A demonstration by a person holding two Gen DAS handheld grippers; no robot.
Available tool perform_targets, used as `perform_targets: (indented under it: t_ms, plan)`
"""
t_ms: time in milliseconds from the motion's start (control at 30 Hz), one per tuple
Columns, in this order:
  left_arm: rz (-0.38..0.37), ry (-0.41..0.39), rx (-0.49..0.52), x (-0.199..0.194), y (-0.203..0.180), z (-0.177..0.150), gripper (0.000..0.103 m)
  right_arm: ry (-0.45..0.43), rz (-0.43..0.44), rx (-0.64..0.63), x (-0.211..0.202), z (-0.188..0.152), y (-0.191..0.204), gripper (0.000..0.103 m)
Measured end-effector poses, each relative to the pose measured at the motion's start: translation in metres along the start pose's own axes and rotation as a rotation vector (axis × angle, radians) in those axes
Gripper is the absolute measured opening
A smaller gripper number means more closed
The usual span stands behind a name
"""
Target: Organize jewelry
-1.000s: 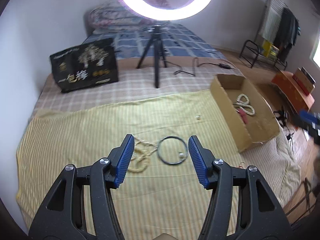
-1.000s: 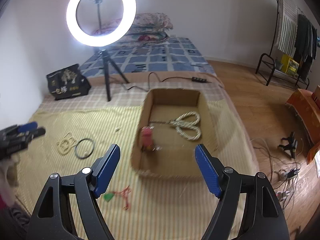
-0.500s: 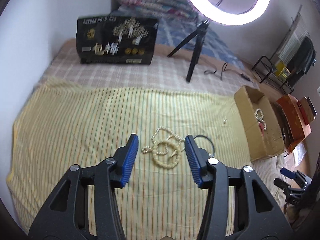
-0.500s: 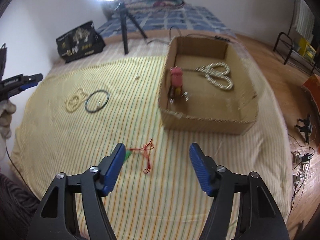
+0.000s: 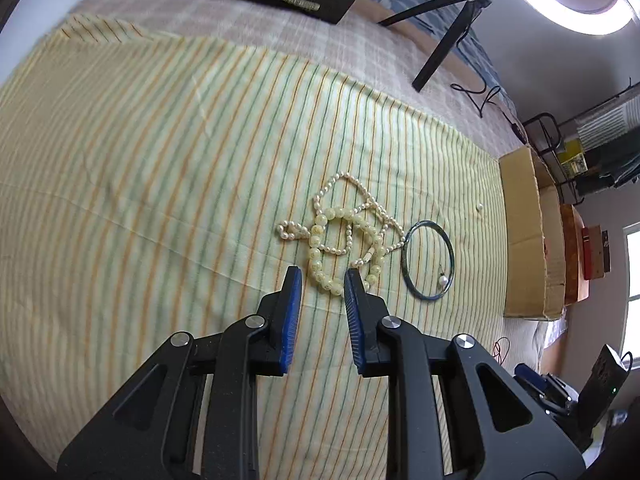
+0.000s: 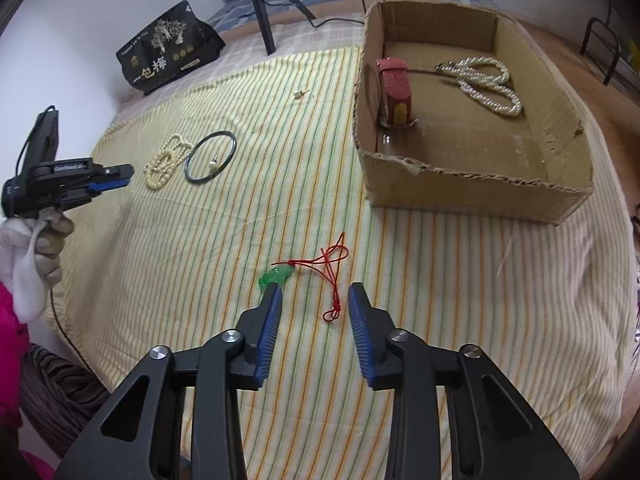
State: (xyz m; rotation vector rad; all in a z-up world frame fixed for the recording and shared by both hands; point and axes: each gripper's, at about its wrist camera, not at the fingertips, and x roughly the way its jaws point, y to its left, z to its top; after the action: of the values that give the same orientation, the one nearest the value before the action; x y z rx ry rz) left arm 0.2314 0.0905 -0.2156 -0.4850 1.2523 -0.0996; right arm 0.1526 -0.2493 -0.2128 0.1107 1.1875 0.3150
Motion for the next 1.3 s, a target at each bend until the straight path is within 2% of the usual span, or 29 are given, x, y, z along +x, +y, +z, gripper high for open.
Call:
perform_targets:
  t_ms: [33,267,500,667,867,1200,1267,1300]
  plan:
    - [0.006,0.005,0.001,0.003,-0.001,0.0,0.018,0.006,0.006,0.003,0.001,0.0,0.0,0.027]
    - [0.023,0.021,-0.014,0.015,-0.001,0.001,0.017,0.021,0.016,0.012,0.005,0.0,-0.003,0.022]
    - [0.04,0.027,-0.025,0.025,-0.005,0.005,0.017,0.025,0.017,0.017,0.009,0.003,-0.004,0.022]
    - [0.086,0.033,0.002,0.035,-0.008,0.006,0.012,0.035,0.013,0.014,0.014,0.004,-0.003,0.022]
    - [0.091,0.024,0.016,0.035,-0.007,0.006,0.009,0.042,0.005,0.003,0.021,0.007,-0.001,0.022]
    - [0.104,0.01,0.031,0.034,-0.009,0.005,0.006,0.081,-0.123,-0.098,0.045,0.008,0.011,0.022]
    - [0.103,0.008,0.029,0.034,-0.009,0.005,0.005,0.082,-0.153,-0.139,0.049,0.007,0.017,0.014]
    - [0.102,0.008,0.03,0.033,-0.009,0.005,0.005,0.081,-0.159,-0.152,0.05,0.007,0.019,0.004]
